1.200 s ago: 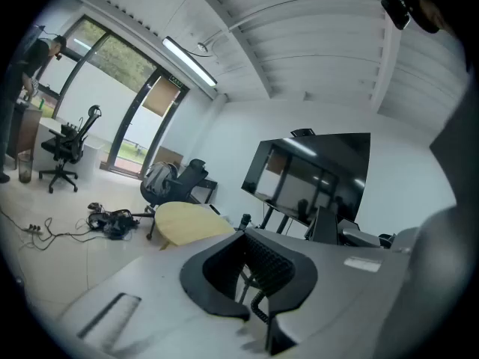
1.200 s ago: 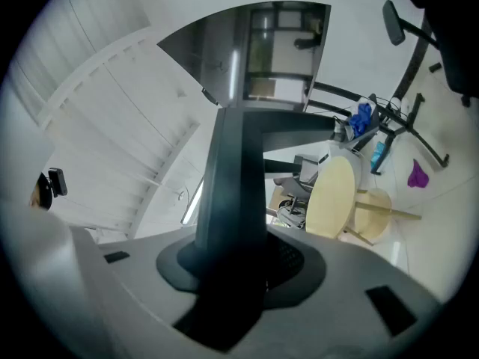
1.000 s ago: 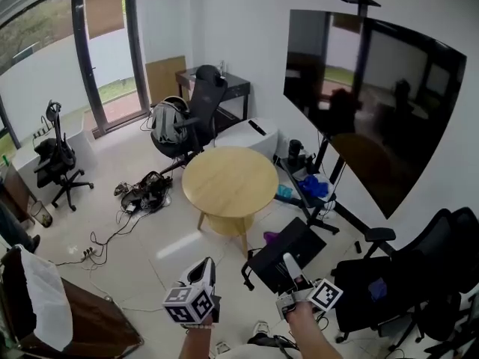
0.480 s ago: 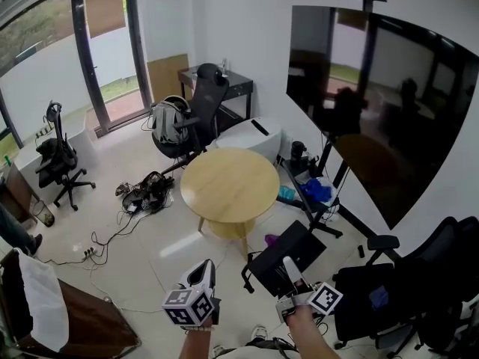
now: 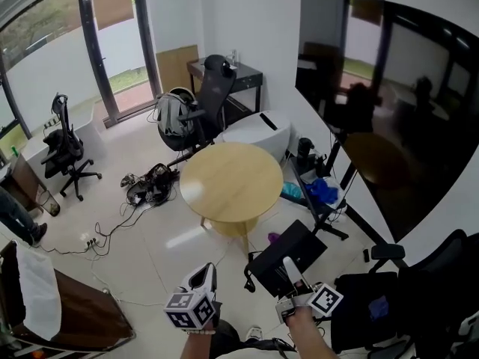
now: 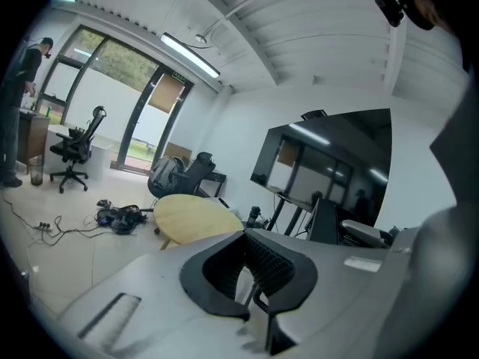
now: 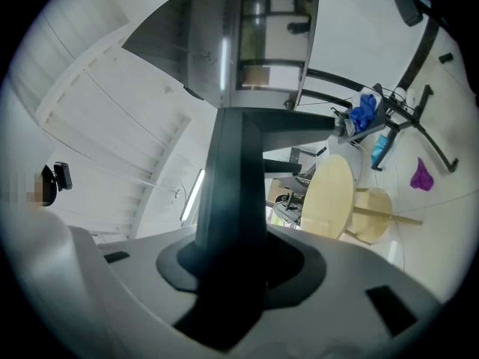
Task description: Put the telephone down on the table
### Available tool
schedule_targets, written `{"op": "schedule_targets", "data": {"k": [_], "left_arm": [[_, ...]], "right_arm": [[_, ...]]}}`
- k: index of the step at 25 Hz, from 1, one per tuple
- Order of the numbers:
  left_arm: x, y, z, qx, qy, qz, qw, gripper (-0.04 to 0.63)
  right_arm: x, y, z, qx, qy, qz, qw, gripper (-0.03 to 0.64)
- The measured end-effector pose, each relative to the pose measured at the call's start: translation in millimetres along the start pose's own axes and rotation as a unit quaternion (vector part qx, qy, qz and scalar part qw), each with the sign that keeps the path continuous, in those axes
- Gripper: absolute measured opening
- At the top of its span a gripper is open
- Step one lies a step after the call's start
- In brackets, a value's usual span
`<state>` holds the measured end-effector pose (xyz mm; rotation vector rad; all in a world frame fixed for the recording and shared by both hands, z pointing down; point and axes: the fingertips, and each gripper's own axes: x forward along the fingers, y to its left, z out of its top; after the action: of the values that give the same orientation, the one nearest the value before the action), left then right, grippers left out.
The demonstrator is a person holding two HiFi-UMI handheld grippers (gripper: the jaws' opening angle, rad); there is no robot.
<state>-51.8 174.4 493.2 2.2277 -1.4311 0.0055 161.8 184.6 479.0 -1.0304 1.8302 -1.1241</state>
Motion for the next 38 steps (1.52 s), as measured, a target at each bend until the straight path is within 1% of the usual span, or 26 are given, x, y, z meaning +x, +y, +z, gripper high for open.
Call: {"op": "schedule_targets", "data": {"k": [5, 12, 18, 28, 33, 38], "left_arm": [[19, 4, -3, -0.004, 0.008, 0.009, 0.9999, -0.015], [67, 21, 10, -0.005, 0.010, 0.000, 0.9999, -0.015], [118, 41, 34, -0.004, 0.015, -0.009, 0.9998, -0.015], [192, 91, 82, -0.011, 0.018, -0.010, 0.9997, -0.015], [214, 121, 109, -0.015, 0.007, -0.006, 0.9998, -0.015], [226, 140, 125, -0.023, 0.004, -0.012, 0.9997, -0.015]], "right_arm": [[11, -18, 11, 0.004, 0.004, -0.004, 1.000, 0.167], [49, -36, 20, 0.010, 0.006, -0.002, 1.000, 0.167], [94, -52, 30, 0.015, 0.008, -0.010, 1.000, 0.166], [195, -63, 51, 0.005, 0.015, 0.000, 1.000, 0.166], [240, -63, 45, 0.002, 0.029, 0.005, 1.000, 0.167], [276, -57, 31, -0.002, 0.049, 0.016, 0.999, 0.166]]}}
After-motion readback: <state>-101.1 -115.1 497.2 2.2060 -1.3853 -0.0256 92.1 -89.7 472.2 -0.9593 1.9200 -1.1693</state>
